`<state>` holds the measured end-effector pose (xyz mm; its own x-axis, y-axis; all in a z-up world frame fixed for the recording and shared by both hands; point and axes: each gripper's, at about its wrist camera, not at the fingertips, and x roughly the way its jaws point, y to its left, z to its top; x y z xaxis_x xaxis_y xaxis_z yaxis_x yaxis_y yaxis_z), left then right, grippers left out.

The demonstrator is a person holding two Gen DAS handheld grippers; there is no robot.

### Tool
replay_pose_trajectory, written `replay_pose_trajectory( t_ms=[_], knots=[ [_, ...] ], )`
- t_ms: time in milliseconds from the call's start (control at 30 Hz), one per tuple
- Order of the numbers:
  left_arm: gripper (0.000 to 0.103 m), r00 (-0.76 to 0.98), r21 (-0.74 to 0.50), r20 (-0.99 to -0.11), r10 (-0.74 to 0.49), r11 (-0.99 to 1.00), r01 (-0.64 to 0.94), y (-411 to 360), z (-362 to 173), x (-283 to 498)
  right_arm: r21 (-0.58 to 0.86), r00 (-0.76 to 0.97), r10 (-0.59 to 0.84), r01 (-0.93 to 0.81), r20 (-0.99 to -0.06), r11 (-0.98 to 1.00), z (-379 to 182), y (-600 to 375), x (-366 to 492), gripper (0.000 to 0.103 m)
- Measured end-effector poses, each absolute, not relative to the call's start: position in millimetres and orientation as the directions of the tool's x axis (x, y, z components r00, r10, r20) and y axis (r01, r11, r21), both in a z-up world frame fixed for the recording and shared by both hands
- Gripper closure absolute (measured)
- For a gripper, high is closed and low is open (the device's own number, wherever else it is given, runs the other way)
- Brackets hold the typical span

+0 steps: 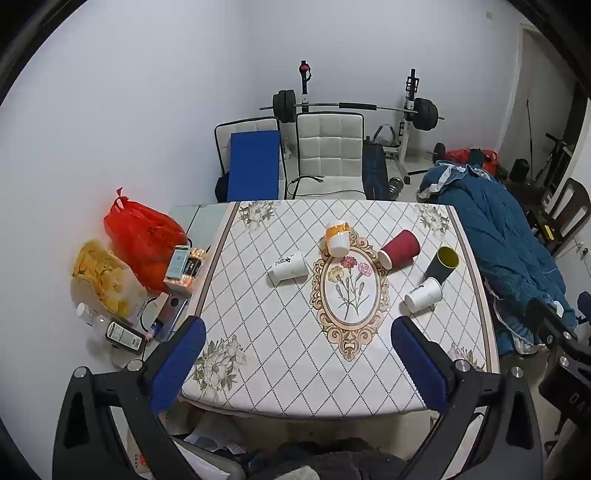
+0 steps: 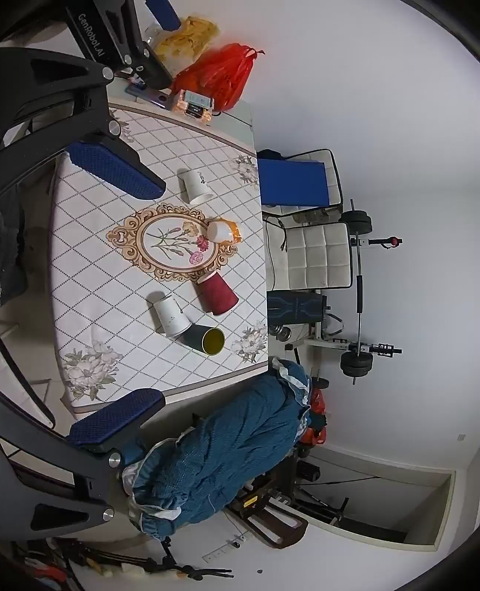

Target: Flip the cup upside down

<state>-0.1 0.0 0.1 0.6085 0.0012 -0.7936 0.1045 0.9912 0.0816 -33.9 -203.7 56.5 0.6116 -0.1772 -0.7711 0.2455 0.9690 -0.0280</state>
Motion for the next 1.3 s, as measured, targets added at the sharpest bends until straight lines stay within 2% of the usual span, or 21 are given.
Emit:
replay_pose_trajectory(
  t_ms=[1300],
  knots=[
    [0.000, 0.624, 0.069, -0.781, -0.025, 0.990, 0.125, -5.6, 14.2, 10.9, -0.018, 0.616, -0.182, 0.262, -0.766, 0.965, 58.8, -206.8, -35.8, 0.000]
  ],
)
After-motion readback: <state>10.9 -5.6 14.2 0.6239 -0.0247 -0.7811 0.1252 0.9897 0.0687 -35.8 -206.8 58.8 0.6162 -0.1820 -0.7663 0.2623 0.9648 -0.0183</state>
